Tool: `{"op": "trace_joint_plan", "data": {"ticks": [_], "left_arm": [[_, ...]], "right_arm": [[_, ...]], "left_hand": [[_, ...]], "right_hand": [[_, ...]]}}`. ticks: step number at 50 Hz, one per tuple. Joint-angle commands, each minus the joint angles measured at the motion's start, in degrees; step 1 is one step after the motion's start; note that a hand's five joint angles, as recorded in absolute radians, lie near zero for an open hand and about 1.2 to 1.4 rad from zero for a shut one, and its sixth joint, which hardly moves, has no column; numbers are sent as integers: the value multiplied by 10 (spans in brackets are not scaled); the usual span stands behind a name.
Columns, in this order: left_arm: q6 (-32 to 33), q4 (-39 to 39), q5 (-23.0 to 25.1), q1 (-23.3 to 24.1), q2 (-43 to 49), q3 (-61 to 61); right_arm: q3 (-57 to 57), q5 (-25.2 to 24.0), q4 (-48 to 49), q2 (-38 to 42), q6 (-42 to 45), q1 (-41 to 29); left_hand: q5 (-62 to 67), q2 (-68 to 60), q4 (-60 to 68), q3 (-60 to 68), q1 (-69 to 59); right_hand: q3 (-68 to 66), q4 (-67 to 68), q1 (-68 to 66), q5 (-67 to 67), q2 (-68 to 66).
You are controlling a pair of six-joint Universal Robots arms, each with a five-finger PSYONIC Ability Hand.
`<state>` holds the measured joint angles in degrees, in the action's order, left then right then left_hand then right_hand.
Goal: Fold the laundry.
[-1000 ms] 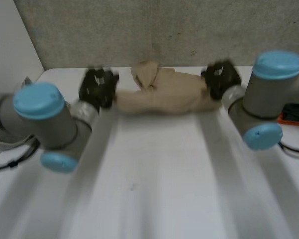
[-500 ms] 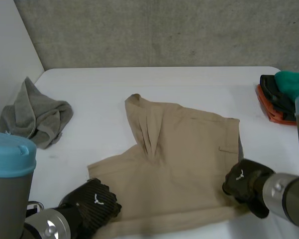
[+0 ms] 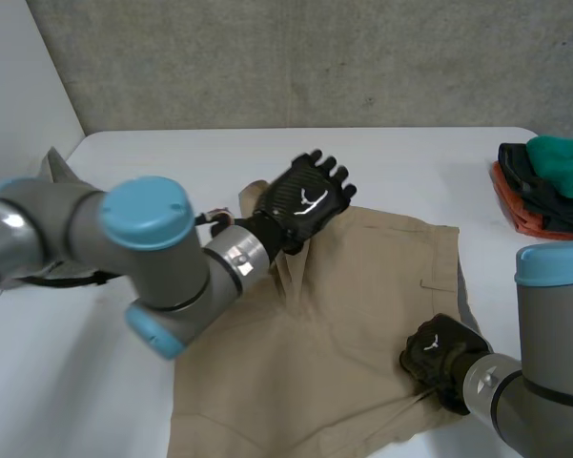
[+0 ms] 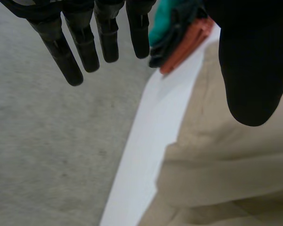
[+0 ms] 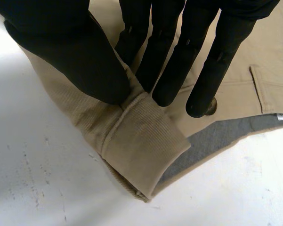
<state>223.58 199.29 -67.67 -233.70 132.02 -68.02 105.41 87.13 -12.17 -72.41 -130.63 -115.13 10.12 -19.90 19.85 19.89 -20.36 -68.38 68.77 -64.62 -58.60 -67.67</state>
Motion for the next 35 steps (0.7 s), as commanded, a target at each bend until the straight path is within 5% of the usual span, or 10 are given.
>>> {"op": "trace_joint_plan", "data": {"ticks": [1,6,8,11,16,20,26,31,34,35], "left_arm": [[71,-34,19,-26,170,156],[141,-47,14,-52,207,187],[153,-49,0,-58,207,185],[153,-47,-42,-56,206,180],[150,-58,-215,-49,148,141],[150,-65,-283,-47,96,76],[128,-81,-287,-46,52,13],[46,-110,-286,-50,50,8],[8,-126,-283,-52,50,11],[-13,-136,-280,-54,48,15]], "right_arm": [[9,1,21,10,0,-4],[12,1,23,12,-2,-3],[11,0,26,12,-5,2],[9,0,29,11,-7,2],[7,0,34,11,-8,0],[8,0,34,11,-8,-4],[7,0,35,11,-14,-5],[5,-1,45,11,-29,-5],[2,0,54,11,-39,-5],[1,-1,61,11,-48,-4]], "left_hand": [[168,-170,170,170,-165],[382,-384,384,384,-379],[589,-591,592,591,-587],[599,-601,601,601,-596],[599,-601,601,601,-596],[599,-601,601,601,-596],[599,-601,601,601,-596],[599,-601,601,601,-596],[381,-384,384,384,-379],[96,-98,98,98,-93]], "right_hand": [[-116,112,-154,-114,-123],[-116,112,-154,-114,-123],[-116,112,-154,-114,-123],[-116,112,-154,-114,-123],[-116,112,-154,-114,-123],[-116,112,-154,-114,-123],[-116,112,-154,-114,-123],[-116,112,-154,-114,-123],[-116,112,-154,-114,-123],[-116,112,-154,-114,-123]]}}
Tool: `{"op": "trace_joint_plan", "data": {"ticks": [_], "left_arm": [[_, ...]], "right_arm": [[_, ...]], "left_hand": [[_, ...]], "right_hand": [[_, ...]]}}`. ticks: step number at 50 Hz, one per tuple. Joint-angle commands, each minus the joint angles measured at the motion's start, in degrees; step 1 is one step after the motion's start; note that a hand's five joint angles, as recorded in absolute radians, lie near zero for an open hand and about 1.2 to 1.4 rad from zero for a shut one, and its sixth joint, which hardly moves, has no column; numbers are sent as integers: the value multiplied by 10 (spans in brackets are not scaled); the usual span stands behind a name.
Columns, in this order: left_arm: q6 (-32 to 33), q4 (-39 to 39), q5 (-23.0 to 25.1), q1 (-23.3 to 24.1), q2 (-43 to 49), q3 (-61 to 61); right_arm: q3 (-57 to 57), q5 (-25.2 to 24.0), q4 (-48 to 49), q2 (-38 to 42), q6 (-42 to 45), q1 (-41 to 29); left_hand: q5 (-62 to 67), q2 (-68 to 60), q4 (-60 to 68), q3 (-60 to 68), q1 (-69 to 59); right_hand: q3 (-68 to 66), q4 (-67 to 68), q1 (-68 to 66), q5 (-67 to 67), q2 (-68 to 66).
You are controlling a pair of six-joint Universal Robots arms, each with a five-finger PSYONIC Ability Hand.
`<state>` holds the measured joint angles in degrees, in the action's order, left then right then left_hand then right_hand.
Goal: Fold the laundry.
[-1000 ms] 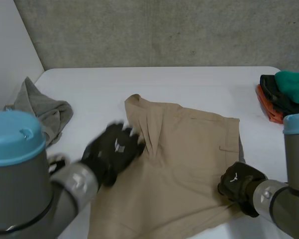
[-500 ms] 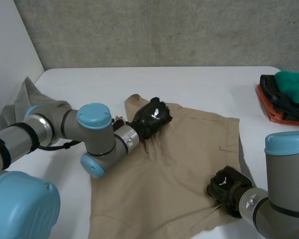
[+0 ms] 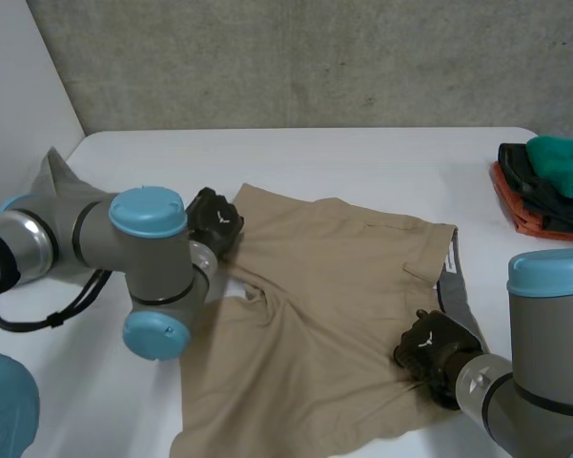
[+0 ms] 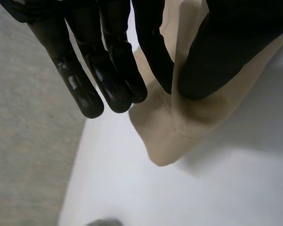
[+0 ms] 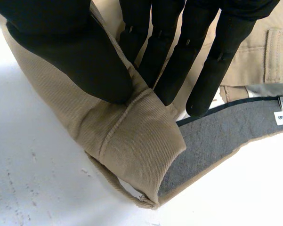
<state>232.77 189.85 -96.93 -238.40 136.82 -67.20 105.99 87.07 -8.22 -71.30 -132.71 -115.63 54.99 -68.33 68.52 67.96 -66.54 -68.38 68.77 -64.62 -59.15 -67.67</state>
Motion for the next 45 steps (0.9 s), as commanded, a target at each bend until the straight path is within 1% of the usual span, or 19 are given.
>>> {"op": "trace_joint_plan", "data": {"ticks": [1,2,3,6,7,10,11,14,15,18,19,21,22,26,29,33,39,45], "left_arm": [[-115,-47,12,-7,-2,9],[-125,-54,12,-7,-5,11],[-135,-60,13,-7,-7,14],[-173,-85,12,-8,-49,10],[-200,-99,12,-10,-83,1],[-249,-124,12,-20,-137,-31],[-283,-140,15,-26,-171,-57],[-334,-166,21,-31,-227,-100],[-360,-180,29,-31,-262,-135],[-384,-199,46,-30,-315,-197],[-387,-207,60,-30,-348,-239],[-388,-211,75,-29,-380,-282],[-389,-212,90,-26,-409,-326],[-388,-208,121,-18,-464,-415],[-390,-207,127,-15,-478,-452],[-393,-200,128,-11,-465,-485],[-392,-176,125,27,-406,-489],[-388,-116,119,36,-372,-492]], "right_arm": [[-5,-1,28,0,-34,2],[-6,-1,32,0,-39,3],[-8,-2,42,0,-50,7],[-13,-3,52,0,-68,8],[-15,-3,56,0,-76,9],[-18,-3,58,0,-85,8],[-19,-3,61,0,-91,8],[-20,-3,73,0,-101,8],[-20,-2,82,0,-109,8],[-21,-2,95,0,-120,8],[-22,-2,101,0,-127,9],[-22,-2,102,0,-134,9],[-21,-3,102,0,-140,9],[-22,-3,103,0,-156,8],[-22,-3,104,0,-160,8],[-22,-3,104,0,-160,8],[-21,-3,106,0,-160,8],[-21,-2,107,0,-160,9]], "left_hand": [[-474,508,-510,-504,490],[-522,555,-557,-552,538],[-513,546,-548,-542,528],[-507,541,-543,-537,523],[-502,536,-538,-532,518],[-497,531,-533,-527,513],[-496,529,-531,-525,511],[-482,516,-518,-512,498],[-462,496,-497,-492,478],[-435,469,-470,-465,451],[-407,440,-442,-436,422],[-381,415,-417,-411,397],[-370,403,-405,-399,385],[-354,388,-390,-384,370],[-351,384,-386,-381,366],[-346,379,-381,-376,361],[-353,386,-388,-382,368],[-348,381,-383,-377,363]], "right_hand": [[-116,112,-154,-108,-123],[-116,112,-154,-108,-123],[-116,112,-154,-108,-123],[-116,112,-154,-108,-123],[-116,112,-154,-108,-123],[-116,112,-154,-108,-123],[-116,112,-154,-108,-123],[-116,112,-154,-108,-123],[-116,112,-154,-108,-123],[-116,112,-154,-108,-123],[-116,112,-154,-108,-123],[-116,112,-154,-108,-123],[-116,112,-154,-108,-123],[-116,112,-154,-108,-123],[-116,112,-154,-108,-123],[-116,112,-154,-108,-123],[-116,112,-154,-108,-123],[-116,112,-154,-108,-123]]}}
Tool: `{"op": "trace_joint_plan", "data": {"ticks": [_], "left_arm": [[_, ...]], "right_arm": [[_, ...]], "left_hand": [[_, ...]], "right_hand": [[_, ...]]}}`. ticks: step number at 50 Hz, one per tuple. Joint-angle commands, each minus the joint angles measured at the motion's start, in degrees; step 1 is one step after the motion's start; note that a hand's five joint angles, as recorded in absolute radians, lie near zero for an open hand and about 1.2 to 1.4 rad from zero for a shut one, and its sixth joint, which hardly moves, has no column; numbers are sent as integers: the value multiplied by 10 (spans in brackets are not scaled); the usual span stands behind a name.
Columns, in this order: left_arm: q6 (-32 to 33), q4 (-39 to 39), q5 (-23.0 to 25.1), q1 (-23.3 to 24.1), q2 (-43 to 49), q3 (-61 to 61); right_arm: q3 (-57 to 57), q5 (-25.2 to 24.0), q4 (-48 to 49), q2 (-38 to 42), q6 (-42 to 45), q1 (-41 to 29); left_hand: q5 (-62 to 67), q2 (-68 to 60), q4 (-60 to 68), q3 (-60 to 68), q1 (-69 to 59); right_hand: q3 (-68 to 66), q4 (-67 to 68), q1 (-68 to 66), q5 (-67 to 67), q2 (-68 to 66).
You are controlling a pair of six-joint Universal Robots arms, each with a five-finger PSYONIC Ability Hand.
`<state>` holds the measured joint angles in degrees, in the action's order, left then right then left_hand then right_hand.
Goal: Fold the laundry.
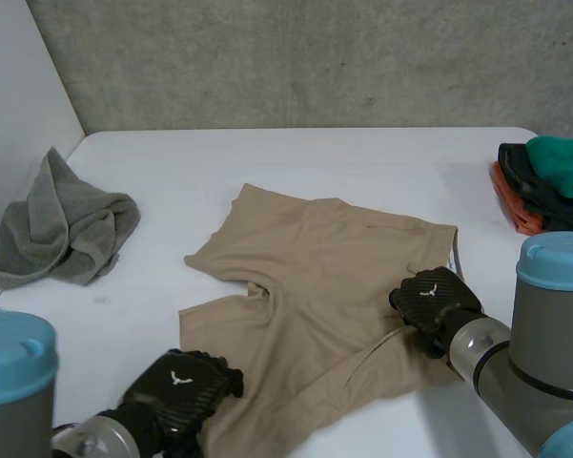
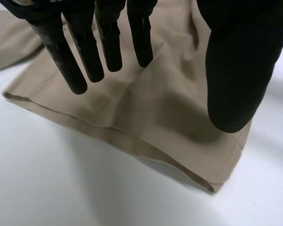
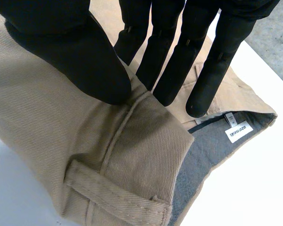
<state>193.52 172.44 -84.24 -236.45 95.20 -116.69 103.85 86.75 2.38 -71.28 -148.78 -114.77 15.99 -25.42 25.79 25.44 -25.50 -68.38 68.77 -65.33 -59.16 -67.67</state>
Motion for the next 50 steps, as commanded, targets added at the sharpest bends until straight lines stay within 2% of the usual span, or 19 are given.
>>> {"op": "trace_joint_plan", "data": {"ticks": [1,3,4,5,6,10,14,16,19,21,23,26,28,32,33,37,41,50], "left_arm": [[5,67,-11,17,49,3],[6,82,-21,19,57,3],[7,95,-34,20,62,3],[7,100,-42,20,64,3],[7,105,-50,20,64,3],[12,105,-86,40,55,10],[36,59,-89,75,11,10],[63,2,-88,91,-19,8],[91,-76,-86,100,-41,8],[100,-106,-86,100,-45,9],[108,-126,-86,98,-44,17],[113,-107,-85,90,-37,40],[114,-67,-85,83,-25,66],[114,30,-86,69,25,112],[115,70,-87,57,53,140],[121,143,-86,31,130,223],[143,181,-89,24,220,330],[158,187,-93,-11,422,597]], "right_arm": [[0,1,1,0,1,1],[1,0,1,0,1,1],[2,0,0,-1,2,1],[4,-1,0,-2,2,1],[4,-1,-4,-4,3,2],[11,5,-34,-25,22,-2],[25,1,-162,-93,94,2],[45,-2,-243,-131,164,9],[78,-3,-308,-164,236,31],[85,-3,-317,-173,258,38],[84,-9,-311,-175,269,44],[73,-18,-294,-175,258,46],[61,-25,-275,-168,245,46],[11,-33,-204,-105,189,44],[-17,-28,-179,-77,167,39],[-82,-7,-124,-31,131,37],[-139,25,-52,3,121,38],[-259,56,80,134,125,38]], "left_hand": [[54,-60,56,60,-59],[153,-158,155,158,-158],[355,-361,357,360,-360],[500,-506,502,506,-505],[540,-545,542,545,-545],[540,-546,542,546,-545],[540,-546,542,546,-545],[540,-546,542,546,-545],[540,-546,542,546,-545],[540,-546,542,546,-545],[540,-546,542,546,-545],[540,-546,542,546,-545],[540,-546,542,546,-545],[540,-546,542,546,-545],[540,-546,542,546,-545],[540,-546,542,546,-545],[540,-546,542,546,-545],[540,-546,542,546,-545]], "right_hand": [[-116,112,-147,-108,-123],[-116,112,-147,-108,-123],[-116,112,-147,-108,-123],[-116,112,-147,-108,-123],[-116,112,-147,-108,-123],[-116,112,-147,-108,-123],[-116,112,-147,-108,-123],[-116,112,-147,-108,-123],[-116,112,-147,-108,-123],[-116,112,-147,-108,-123],[-116,112,-147,-108,-123],[-116,112,-147,-108,-123],[-116,112,-147,-108,-123],[-116,112,-147,-108,-123],[-116,112,-147,-108,-123],[-116,112,-147,-108,-123],[-116,112,-147,-108,-123],[-116,112,-147,-108,-123]]}}
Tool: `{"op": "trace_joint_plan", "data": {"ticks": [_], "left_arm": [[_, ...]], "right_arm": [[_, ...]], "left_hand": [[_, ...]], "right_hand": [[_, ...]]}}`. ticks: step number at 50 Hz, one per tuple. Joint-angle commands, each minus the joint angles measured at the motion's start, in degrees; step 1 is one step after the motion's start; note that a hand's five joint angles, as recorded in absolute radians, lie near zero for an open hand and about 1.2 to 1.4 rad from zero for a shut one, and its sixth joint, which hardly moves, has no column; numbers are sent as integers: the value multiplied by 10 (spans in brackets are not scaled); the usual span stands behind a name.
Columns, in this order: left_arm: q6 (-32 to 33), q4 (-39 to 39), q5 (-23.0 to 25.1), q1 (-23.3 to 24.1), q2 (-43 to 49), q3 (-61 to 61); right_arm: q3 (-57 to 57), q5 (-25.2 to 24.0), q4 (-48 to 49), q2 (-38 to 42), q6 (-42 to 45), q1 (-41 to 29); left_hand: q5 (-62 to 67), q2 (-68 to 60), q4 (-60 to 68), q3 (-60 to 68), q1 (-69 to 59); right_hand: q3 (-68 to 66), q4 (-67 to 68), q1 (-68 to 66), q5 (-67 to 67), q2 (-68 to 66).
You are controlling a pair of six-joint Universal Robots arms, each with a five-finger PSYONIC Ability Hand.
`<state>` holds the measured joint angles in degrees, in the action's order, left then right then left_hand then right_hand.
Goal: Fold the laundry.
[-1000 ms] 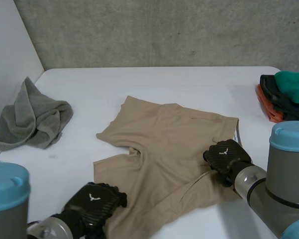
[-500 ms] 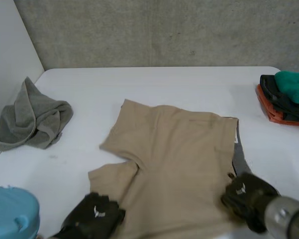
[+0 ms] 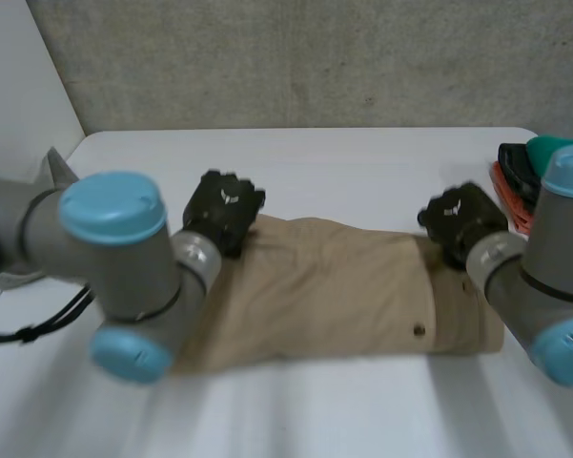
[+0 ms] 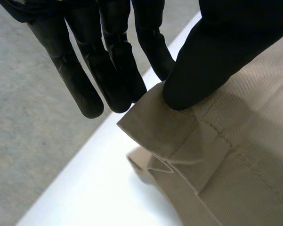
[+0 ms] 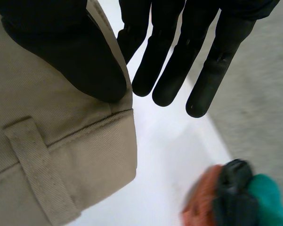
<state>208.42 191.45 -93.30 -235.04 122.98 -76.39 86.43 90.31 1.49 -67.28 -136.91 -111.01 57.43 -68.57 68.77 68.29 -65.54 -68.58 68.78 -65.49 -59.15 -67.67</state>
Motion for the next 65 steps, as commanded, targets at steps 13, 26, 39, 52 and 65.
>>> {"op": "trace_joint_plan", "data": {"ticks": [13,26,39,52,65], "left_arm": [[2,60,6,-21,280,373],[0,103,5,14,66,145],[-37,120,7,15,-42,-63],[-46,121,5,17,-63,-72],[-47,122,6,13,-136,-125]], "right_arm": [[-281,46,199,289,53,0],[-123,35,44,38,-96,7],[62,-87,-36,13,-189,115],[67,-71,54,77,-190,120],[93,-52,40,-58,21,205]], "left_hand": [[-509,521,-523,-518,491],[-574,586,-588,-583,555],[-574,586,-588,-583,555],[-574,586,-588,-583,555],[-574,586,-588,-583,555]], "right_hand": [[586,-588,555,592,577],[586,-588,555,592,577],[523,-525,492,528,514],[-114,112,-145,-108,-123],[-114,112,-145,-108,-123]]}}
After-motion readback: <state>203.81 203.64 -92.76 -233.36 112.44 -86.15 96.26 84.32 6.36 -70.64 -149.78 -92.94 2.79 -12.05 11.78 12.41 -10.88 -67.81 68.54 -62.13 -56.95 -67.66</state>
